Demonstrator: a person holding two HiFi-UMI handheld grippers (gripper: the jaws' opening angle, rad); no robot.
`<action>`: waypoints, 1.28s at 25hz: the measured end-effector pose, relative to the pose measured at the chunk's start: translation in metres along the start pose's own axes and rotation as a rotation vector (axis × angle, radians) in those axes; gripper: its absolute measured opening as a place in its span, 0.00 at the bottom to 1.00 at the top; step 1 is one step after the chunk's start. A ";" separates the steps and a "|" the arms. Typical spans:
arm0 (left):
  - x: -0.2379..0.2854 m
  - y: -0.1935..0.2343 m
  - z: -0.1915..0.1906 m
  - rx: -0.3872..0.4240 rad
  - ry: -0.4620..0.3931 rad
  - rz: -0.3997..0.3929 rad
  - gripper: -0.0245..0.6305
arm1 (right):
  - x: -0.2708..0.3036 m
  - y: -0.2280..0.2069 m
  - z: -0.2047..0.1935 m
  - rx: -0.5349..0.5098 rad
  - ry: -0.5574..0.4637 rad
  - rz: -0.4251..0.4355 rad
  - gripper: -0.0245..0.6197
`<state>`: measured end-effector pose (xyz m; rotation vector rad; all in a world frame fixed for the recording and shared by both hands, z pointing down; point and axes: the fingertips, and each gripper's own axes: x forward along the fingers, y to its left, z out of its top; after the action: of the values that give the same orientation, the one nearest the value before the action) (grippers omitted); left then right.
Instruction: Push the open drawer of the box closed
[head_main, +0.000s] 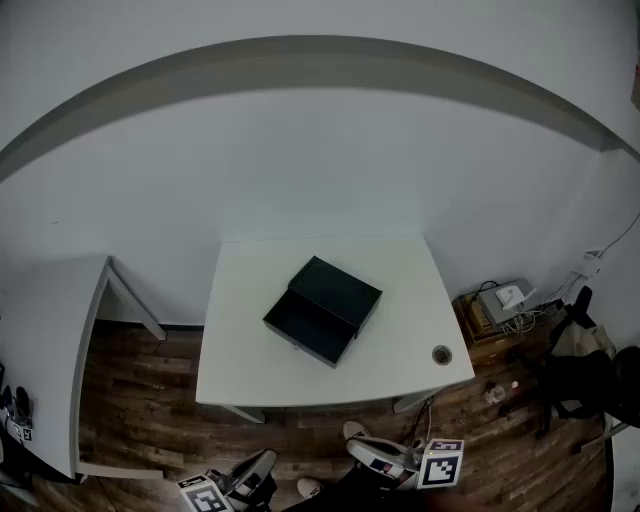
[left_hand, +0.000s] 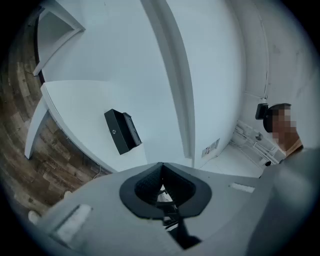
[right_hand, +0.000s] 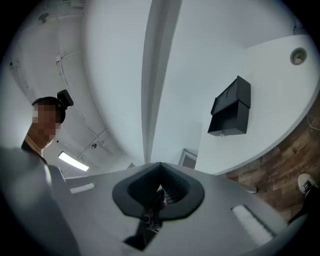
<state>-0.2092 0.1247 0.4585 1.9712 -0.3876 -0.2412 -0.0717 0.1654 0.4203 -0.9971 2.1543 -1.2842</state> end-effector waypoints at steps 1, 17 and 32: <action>0.000 0.000 0.001 0.000 0.000 0.000 0.04 | 0.001 0.000 0.000 -0.001 0.002 0.000 0.04; 0.005 0.001 0.005 -0.010 -0.001 -0.012 0.04 | 0.006 0.007 0.003 -0.040 0.014 0.013 0.04; 0.016 0.005 0.007 -0.031 -0.008 -0.013 0.04 | -0.004 -0.014 0.046 -0.038 -0.074 -0.035 0.07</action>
<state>-0.1974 0.1111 0.4600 1.9436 -0.3743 -0.2627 -0.0323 0.1382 0.4112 -1.0850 2.1209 -1.2071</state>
